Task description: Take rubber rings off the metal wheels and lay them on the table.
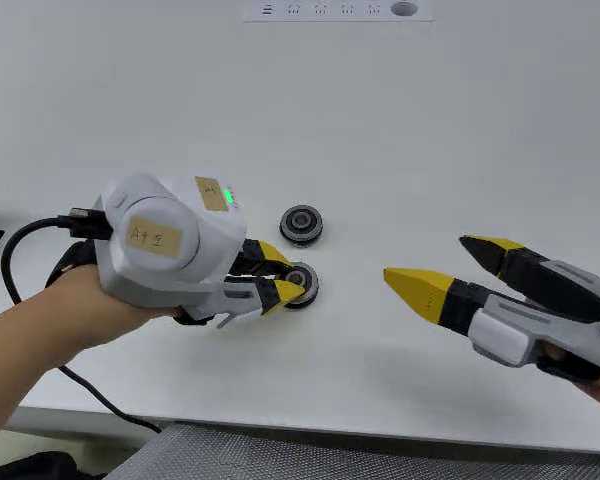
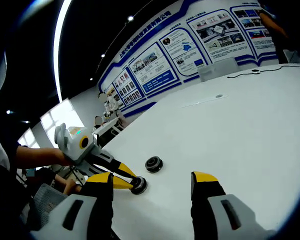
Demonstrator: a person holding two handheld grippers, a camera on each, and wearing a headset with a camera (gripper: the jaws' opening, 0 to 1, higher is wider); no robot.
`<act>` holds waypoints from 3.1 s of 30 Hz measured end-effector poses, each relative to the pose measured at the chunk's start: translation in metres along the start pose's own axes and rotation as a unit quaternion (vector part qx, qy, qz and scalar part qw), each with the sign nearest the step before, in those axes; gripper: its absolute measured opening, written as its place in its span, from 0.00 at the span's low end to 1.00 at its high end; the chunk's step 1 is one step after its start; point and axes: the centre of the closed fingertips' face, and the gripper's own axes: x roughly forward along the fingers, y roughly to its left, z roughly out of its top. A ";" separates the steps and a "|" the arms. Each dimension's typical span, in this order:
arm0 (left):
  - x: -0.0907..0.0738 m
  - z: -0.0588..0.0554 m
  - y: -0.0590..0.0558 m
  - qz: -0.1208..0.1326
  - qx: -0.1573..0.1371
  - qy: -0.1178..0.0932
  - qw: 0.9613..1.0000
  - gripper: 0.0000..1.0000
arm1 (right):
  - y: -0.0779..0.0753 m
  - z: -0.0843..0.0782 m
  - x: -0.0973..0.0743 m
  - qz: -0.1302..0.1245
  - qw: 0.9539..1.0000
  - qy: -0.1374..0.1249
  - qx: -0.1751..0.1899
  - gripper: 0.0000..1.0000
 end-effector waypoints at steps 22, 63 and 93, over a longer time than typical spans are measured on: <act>0.001 0.000 0.001 -0.002 -0.004 0.002 1.000 0.12 | 0.036 -0.043 0.060 0.076 0.987 0.061 0.128 0.53; 0.003 -0.002 0.002 0.004 -0.013 -0.004 1.000 0.12 | 0.041 -0.061 0.066 0.078 0.978 0.096 0.170 0.48; 0.002 -0.001 0.000 0.005 -0.013 -0.005 1.000 0.12 | 0.010 -0.071 0.065 0.024 0.974 0.108 0.196 0.03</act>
